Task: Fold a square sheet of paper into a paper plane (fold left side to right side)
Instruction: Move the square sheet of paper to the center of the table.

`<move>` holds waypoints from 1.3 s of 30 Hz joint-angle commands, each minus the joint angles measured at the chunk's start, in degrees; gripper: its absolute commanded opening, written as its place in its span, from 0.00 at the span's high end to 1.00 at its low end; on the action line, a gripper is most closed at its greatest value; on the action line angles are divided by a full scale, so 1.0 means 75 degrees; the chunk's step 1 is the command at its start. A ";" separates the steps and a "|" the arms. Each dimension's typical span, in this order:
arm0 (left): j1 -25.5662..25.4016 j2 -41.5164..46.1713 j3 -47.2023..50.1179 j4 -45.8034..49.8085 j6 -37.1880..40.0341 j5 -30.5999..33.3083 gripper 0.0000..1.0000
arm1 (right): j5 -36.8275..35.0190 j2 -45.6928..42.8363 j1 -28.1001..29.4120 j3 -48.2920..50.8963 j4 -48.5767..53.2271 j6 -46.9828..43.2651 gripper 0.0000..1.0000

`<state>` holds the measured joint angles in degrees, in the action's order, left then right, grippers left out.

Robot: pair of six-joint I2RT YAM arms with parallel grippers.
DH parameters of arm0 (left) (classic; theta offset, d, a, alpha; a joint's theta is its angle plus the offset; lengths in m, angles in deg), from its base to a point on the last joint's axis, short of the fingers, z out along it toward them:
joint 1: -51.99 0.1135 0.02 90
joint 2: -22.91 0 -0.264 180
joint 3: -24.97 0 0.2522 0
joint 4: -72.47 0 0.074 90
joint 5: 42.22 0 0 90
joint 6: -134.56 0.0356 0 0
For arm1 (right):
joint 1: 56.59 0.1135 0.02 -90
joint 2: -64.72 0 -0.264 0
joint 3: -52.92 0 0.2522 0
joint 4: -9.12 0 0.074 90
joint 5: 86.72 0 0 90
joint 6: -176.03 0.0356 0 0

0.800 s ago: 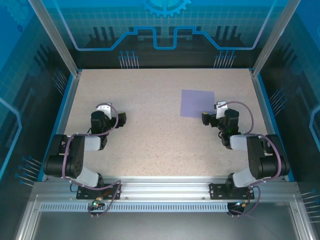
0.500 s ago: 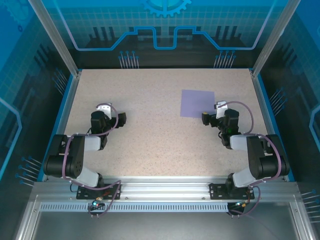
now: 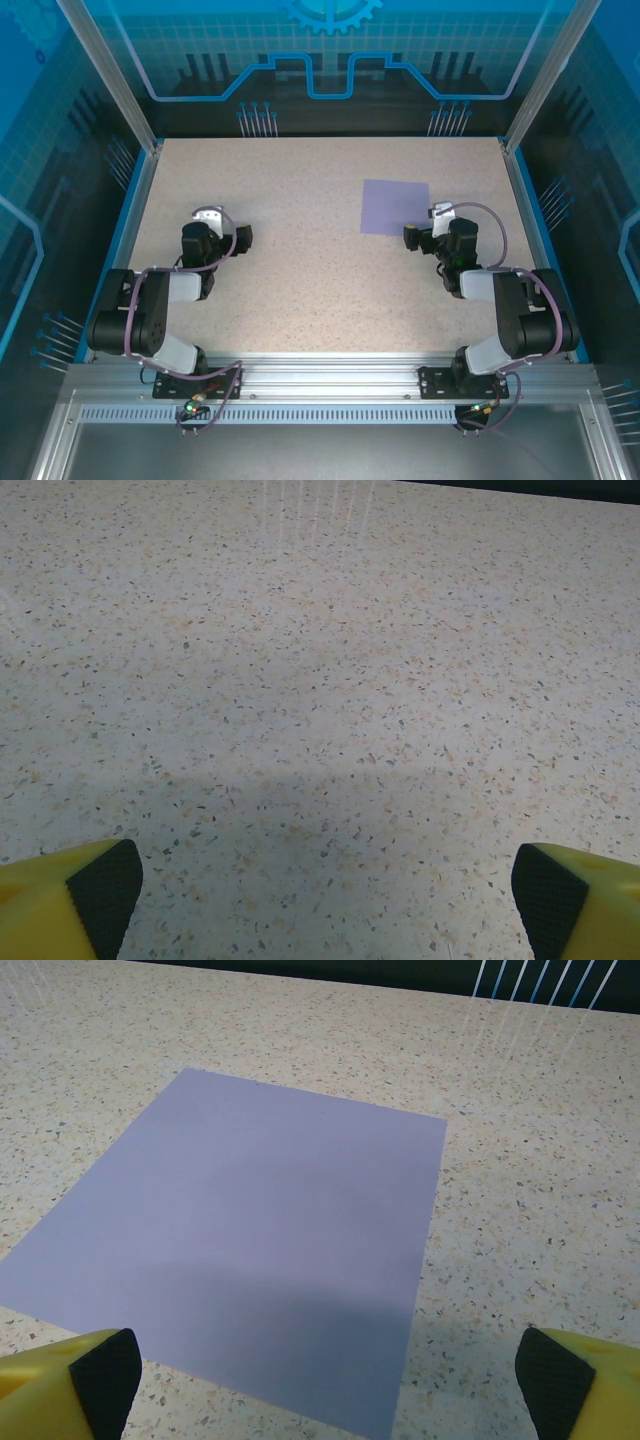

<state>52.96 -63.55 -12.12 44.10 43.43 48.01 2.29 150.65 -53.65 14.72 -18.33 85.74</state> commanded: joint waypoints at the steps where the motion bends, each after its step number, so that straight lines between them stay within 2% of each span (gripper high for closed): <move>1: 0.0041 0.0597 -0.0382 0.0742 -0.0067 0.0252 0.02 | 0.0150 0.0008 -0.0078 -0.0040 -0.0219 -0.0031 0.00; 5: 0.0040 0.2056 -0.0745 0.2386 -0.0419 0.0442 0.01 | -0.0013 -0.0948 -0.0163 -0.0508 0.1415 0.0164 0.00; 10: 0.0039 0.3219 -0.2008 0.5667 -0.2088 0.0404 0.01 | -0.0098 -0.2332 -0.0022 -0.1437 0.4337 0.1013 0.00; 13: 0.0029 0.3203 -0.2789 0.7170 -0.2985 -0.0418 0.01 | -0.0178 -0.2777 0.0486 -0.2049 0.5846 0.1758 0.00; 15: 0.0026 0.2983 -0.3203 0.7899 -0.3418 -0.1294 0.01 | -0.0508 -0.2720 0.0896 -0.2341 0.6545 0.2155 0.00; 18: -0.0253 0.2693 -0.3336 0.8291 -0.3865 -0.2602 0.01 | -0.0971 -0.2057 0.1473 -0.2907 0.7406 0.2768 0.00; 21: -0.0915 0.2621 -0.3209 0.8283 -0.4066 -0.3079 0.01 | -0.1671 -0.1012 0.1897 -0.3663 0.7797 0.3137 0.00; 26: -0.1791 0.2487 -0.2890 0.7842 -0.4291 -0.3031 0.01 | -0.1997 0.1195 0.1940 -0.5314 0.8167 0.3732 0.00; 33: -0.2013 0.2329 -0.2882 0.7812 -0.4416 -0.2857 0.01 | -0.2602 0.3744 0.1808 -0.7603 0.8904 0.3965 0.00; 39: -0.2041 0.2470 -0.2962 0.8084 -0.4231 -0.2663 0.01 | -0.2417 0.4878 0.1591 -0.8648 0.9376 0.4094 0.00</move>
<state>37.99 -46.11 -33.92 102.81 11.45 27.57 -15.62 184.48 -40.42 -46.79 47.24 114.81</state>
